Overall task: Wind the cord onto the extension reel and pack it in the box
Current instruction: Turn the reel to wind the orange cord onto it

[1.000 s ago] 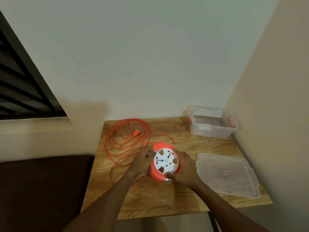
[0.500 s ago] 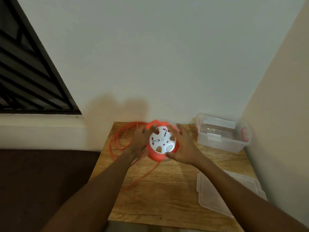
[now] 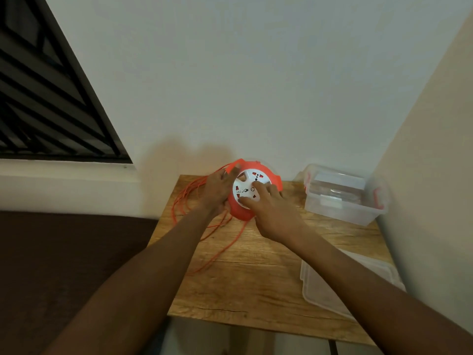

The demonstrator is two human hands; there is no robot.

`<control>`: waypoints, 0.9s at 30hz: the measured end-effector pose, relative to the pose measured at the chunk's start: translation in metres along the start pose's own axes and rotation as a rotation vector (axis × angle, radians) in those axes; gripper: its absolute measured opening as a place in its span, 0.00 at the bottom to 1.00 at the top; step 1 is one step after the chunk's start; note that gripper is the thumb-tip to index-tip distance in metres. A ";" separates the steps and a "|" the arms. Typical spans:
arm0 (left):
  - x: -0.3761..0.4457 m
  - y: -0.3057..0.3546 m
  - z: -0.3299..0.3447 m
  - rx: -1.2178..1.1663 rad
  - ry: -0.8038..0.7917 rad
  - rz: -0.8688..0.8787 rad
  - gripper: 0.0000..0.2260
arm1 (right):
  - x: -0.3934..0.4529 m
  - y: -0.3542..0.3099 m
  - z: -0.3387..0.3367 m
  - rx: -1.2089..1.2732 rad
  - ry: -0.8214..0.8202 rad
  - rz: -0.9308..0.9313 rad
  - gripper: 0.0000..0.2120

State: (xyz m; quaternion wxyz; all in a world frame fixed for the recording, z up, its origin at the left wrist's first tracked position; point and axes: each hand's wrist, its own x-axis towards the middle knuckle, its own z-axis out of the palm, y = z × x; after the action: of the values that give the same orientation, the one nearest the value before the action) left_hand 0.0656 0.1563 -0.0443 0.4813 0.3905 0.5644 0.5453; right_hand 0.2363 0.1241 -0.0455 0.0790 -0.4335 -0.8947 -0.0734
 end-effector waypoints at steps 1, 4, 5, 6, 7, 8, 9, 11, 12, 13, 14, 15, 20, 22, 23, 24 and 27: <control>0.001 -0.002 -0.004 0.004 -0.015 0.000 0.19 | 0.001 0.000 -0.002 -0.021 -0.002 0.003 0.30; 0.000 -0.005 -0.015 0.041 -0.061 -0.005 0.14 | 0.004 -0.002 -0.007 -0.083 -0.006 0.015 0.30; -0.001 -0.005 -0.017 0.048 -0.077 -0.010 0.15 | 0.004 -0.003 -0.008 -0.100 -0.015 0.007 0.30; -0.001 -0.005 -0.021 0.052 -0.089 -0.016 0.16 | 0.004 -0.005 -0.009 -0.115 -0.024 -0.004 0.31; -0.001 -0.004 -0.024 0.052 -0.099 -0.023 0.17 | 0.004 -0.006 -0.011 -0.125 -0.034 -0.013 0.31; -0.002 -0.004 -0.027 0.047 -0.107 -0.033 0.19 | 0.005 -0.008 -0.012 -0.133 -0.044 -0.022 0.31; -0.002 -0.003 -0.030 0.044 -0.116 -0.045 0.21 | 0.005 -0.009 -0.014 -0.139 -0.056 -0.038 0.30; -0.004 -0.002 -0.035 0.043 -0.140 -0.065 0.22 | 0.006 -0.009 -0.019 -0.141 -0.093 -0.117 0.28; -0.005 -0.001 -0.038 0.042 -0.158 -0.069 0.22 | 0.007 -0.010 -0.021 -0.143 -0.118 -0.178 0.27; -0.005 -0.001 -0.040 0.045 -0.175 -0.074 0.22 | 0.007 -0.010 -0.023 -0.150 -0.143 -0.240 0.26; -0.006 0.000 -0.042 0.052 -0.190 -0.080 0.22 | 0.008 -0.010 -0.026 -0.166 -0.167 -0.294 0.26; -0.006 0.000 -0.044 0.061 -0.209 -0.086 0.22 | 0.009 -0.010 -0.028 -0.188 -0.184 -0.338 0.25; -0.009 0.002 -0.053 0.117 -0.298 -0.096 0.28 | 0.019 -0.015 -0.037 -0.318 -0.218 -0.450 0.29; -0.009 0.004 -0.056 0.123 -0.305 -0.095 0.26 | 0.023 -0.015 -0.044 -0.352 -0.226 -0.450 0.32; -0.008 0.005 -0.057 0.127 -0.305 -0.095 0.24 | 0.024 -0.016 -0.046 -0.366 -0.241 -0.453 0.33; -0.007 0.006 -0.058 0.134 -0.308 -0.096 0.22 | 0.025 -0.018 -0.046 -0.387 -0.256 -0.463 0.33; -0.007 0.006 -0.057 0.174 -0.317 -0.084 0.22 | 0.027 -0.029 -0.042 -0.452 -0.317 -0.469 0.32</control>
State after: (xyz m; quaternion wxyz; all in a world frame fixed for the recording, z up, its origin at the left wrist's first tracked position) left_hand 0.0116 0.1361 -0.0403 0.5509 0.4877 0.5425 0.4054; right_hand 0.2000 0.1190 -0.0005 -0.1776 -0.2291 -0.9320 -0.2174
